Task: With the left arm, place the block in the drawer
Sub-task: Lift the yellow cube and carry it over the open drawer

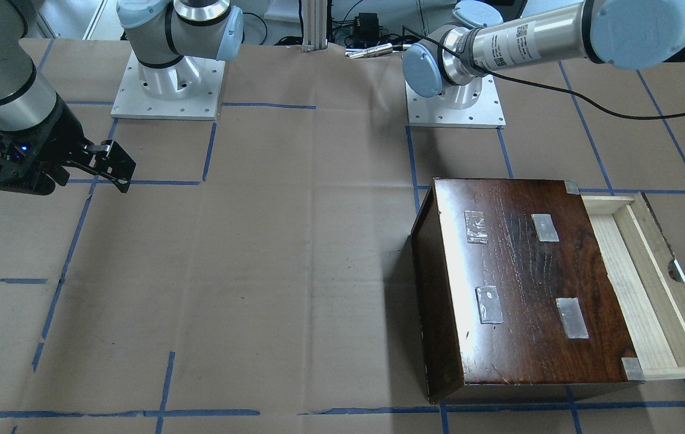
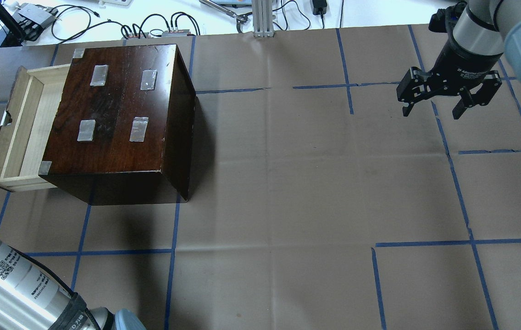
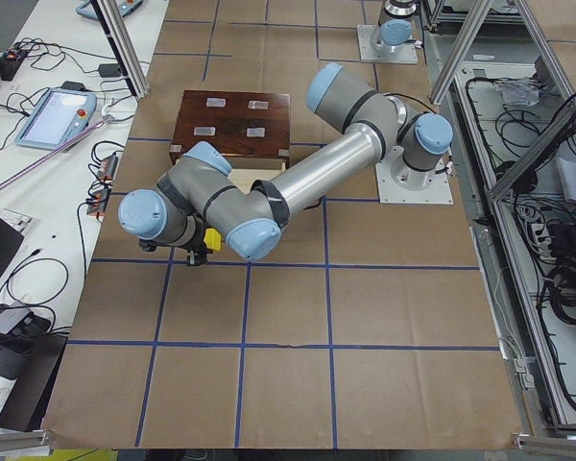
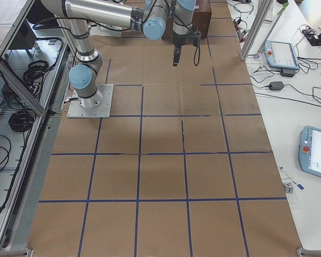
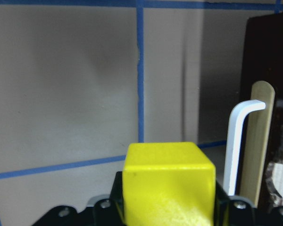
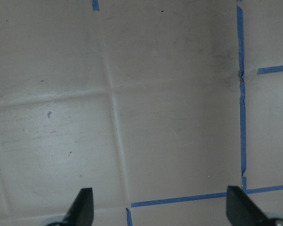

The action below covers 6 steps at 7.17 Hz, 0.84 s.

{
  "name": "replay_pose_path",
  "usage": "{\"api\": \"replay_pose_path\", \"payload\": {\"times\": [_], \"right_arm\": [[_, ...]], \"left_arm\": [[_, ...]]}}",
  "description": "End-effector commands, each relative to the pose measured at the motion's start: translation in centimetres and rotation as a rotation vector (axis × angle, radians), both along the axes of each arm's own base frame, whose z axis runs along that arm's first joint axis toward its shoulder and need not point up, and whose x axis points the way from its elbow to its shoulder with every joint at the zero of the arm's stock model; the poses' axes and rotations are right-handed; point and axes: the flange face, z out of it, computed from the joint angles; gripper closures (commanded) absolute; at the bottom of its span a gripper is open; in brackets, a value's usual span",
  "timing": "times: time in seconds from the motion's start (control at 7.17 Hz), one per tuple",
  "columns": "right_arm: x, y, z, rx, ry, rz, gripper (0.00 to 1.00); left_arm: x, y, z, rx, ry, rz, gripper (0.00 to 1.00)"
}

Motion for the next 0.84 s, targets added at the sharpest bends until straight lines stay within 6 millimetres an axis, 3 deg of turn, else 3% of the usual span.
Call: {"api": "replay_pose_path", "payload": {"times": [0.0,0.14,0.28,0.7], "right_arm": [[0.0,0.0,0.0,-0.001,0.0,0.0,0.0],[0.0,0.0,0.0,-0.001,0.0,0.0,0.0],[0.0,0.0,0.0,-0.001,0.0,0.0,0.0],[0.0,0.0,0.0,0.001,0.0,0.0,0.0]], "left_arm": [[-3.8,3.8,2.5,-0.001,-0.016,0.032,0.72],[-5.9,5.7,3.2,-0.02,-0.041,0.053,0.72],[-9.7,7.0,3.9,-0.044,-0.075,0.057,0.72],[-20.5,8.2,2.7,-0.127,-0.169,0.093,0.72]]}}
